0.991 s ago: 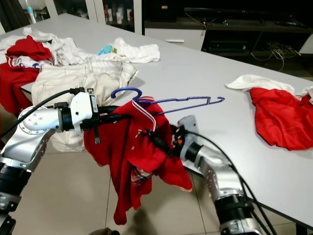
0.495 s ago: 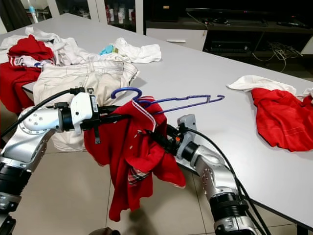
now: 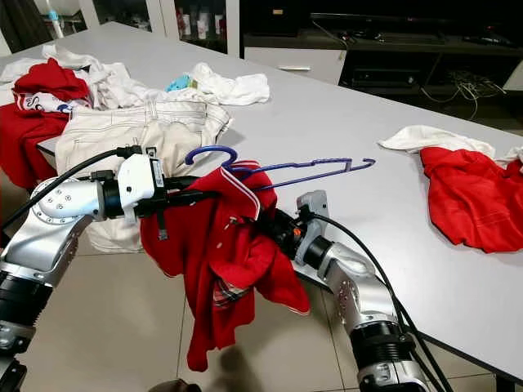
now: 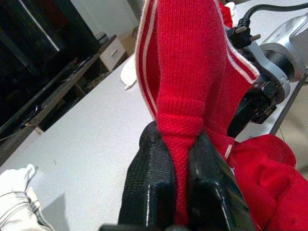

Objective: Hang hanger

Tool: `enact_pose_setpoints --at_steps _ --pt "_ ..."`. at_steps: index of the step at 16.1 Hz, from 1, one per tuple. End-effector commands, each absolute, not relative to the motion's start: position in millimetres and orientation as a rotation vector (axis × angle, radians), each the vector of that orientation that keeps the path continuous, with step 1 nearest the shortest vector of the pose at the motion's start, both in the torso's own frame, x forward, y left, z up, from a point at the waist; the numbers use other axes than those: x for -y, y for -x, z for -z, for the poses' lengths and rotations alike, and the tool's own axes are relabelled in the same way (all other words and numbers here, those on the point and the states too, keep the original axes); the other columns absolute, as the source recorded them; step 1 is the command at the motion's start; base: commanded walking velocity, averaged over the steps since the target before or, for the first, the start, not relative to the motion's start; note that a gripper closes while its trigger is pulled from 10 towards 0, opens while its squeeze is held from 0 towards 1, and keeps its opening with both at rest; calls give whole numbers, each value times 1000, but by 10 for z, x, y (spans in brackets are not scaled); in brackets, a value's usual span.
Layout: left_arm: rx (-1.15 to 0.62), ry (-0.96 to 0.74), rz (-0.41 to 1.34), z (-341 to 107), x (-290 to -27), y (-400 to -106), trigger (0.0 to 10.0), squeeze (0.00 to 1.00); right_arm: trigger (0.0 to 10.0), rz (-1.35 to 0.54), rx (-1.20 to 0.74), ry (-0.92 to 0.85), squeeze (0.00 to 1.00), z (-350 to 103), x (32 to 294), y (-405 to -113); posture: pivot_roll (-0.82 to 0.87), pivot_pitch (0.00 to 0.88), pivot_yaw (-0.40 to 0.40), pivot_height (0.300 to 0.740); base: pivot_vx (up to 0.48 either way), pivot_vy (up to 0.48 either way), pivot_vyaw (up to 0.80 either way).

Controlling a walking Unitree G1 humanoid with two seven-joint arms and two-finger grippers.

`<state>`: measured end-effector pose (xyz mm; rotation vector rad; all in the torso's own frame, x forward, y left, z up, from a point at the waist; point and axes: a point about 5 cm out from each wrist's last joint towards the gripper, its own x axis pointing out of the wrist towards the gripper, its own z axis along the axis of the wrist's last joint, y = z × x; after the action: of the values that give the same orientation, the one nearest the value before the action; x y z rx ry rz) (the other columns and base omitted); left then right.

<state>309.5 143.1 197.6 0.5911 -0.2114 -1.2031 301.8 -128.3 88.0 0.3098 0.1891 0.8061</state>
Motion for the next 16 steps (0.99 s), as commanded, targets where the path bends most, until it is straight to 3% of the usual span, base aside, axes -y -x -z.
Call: enact_pose_setpoints --at_steps 1,4,6,9,16 --pt "260 -609 1198 -2075 -1404 -3102 0 0 0 -802 -185 -317 0 -903 1303 -3039 -55 0 3 740 0 0 0" --pt "260 -609 1197 -2073 -1404 -3102 0 0 0 -785 -176 -340 0 -906 1328 -3058 -55 0 3 740 0 0 0" --pt "263 -618 1186 -2086 -1427 -3126 0 0 0 -688 -46 -407 0 -1036 1649 -2916 -59 0 11 740 0 0 0" --pt "271 -621 1161 -2092 -1452 -3133 0 0 0 -596 -20 -381 0 -1097 1927 -2826 -64 0 8 740 0 0 0" --pt "306 -623 1121 -2094 -1409 -3192 0 0 0 -402 12 -294 0 -1293 2197 -2797 -90 0 10 740 0 0 0"
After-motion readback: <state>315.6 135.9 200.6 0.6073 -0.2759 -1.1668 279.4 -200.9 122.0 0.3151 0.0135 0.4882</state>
